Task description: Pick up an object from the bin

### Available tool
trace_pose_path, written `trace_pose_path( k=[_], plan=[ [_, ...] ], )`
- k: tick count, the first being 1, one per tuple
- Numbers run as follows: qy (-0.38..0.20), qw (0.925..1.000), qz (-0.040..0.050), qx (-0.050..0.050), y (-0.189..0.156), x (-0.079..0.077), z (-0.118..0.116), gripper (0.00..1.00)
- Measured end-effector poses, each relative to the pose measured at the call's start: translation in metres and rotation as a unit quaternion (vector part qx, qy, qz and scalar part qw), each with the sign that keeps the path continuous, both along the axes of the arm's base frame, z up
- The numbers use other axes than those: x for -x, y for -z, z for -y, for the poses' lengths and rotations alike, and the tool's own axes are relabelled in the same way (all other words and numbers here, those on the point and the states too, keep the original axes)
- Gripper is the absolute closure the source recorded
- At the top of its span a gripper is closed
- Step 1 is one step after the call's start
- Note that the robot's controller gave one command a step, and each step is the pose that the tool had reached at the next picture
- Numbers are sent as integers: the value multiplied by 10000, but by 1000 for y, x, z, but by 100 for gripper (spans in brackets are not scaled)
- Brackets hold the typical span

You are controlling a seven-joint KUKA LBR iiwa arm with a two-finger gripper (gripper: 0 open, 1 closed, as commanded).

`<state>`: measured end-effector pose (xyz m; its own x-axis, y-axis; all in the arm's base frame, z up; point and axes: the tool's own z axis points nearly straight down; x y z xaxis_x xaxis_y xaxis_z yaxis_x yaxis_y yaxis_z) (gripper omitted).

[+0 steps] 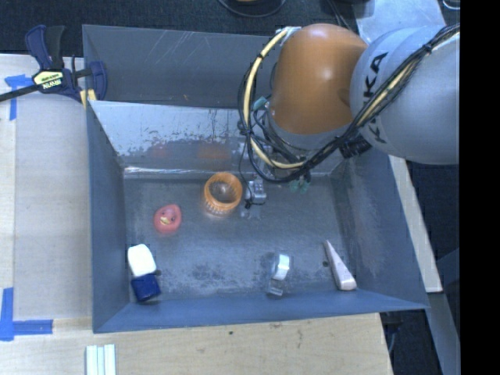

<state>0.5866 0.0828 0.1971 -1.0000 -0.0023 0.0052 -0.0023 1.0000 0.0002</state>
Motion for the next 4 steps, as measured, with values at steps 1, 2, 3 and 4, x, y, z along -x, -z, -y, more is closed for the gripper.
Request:
trace_pose_path(
  k=[1, 2, 3, 4],
  plan=[
    [14, 10000, 45, -3, -5, -2, 1, 0],
    [979, 9952, 31, -1, 86, -14, 5, 0],
    [1039, 9946, 56, -6, 47, -29, 4, 0],
    [1980, 9802, 17, 5, 99, -23, -1, 0]
  ],
)
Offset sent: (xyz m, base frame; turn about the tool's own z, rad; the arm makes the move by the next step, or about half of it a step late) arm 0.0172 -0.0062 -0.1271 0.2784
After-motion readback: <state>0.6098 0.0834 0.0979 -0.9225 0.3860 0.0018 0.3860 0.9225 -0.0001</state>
